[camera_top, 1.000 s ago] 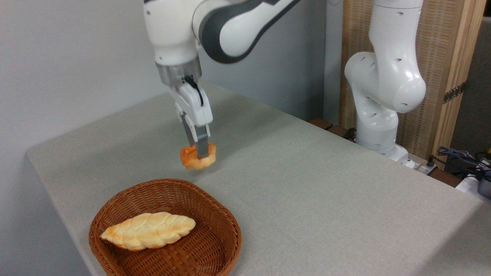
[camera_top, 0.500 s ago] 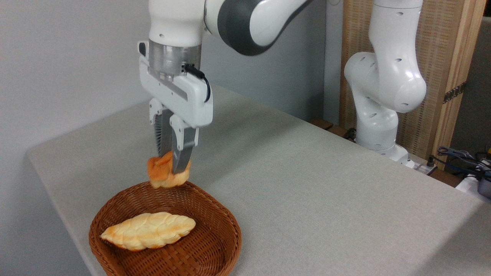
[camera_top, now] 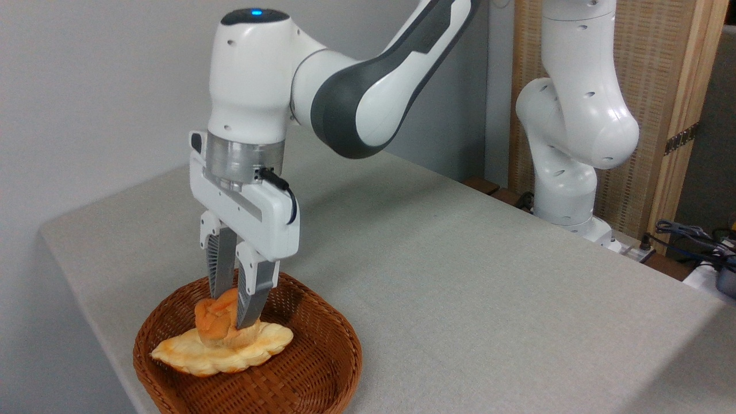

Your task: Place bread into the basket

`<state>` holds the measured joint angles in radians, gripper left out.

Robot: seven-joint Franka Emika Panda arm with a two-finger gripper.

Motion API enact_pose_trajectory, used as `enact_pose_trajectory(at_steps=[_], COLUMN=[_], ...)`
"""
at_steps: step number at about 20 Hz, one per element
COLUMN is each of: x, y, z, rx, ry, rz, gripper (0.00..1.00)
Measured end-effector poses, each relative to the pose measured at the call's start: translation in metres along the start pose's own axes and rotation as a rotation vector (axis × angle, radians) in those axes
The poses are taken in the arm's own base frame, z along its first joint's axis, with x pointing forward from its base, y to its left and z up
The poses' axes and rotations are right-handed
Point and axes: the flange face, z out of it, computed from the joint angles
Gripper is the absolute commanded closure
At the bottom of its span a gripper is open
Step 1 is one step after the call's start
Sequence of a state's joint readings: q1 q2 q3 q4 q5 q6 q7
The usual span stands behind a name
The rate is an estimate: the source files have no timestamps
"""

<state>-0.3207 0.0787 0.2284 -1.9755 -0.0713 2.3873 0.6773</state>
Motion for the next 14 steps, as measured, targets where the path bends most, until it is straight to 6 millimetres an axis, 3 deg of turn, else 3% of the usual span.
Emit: enact_pose_trajectory(at_steps=[9, 14], x=[0.003, -0.004], y=[-0.003, 0.001], z=[-0.007, -0.045], rx=[0.009, -0.033], ry=[0.013, -0.008], rz=[-0.001, -0.004], gripper=[0.00, 0.00])
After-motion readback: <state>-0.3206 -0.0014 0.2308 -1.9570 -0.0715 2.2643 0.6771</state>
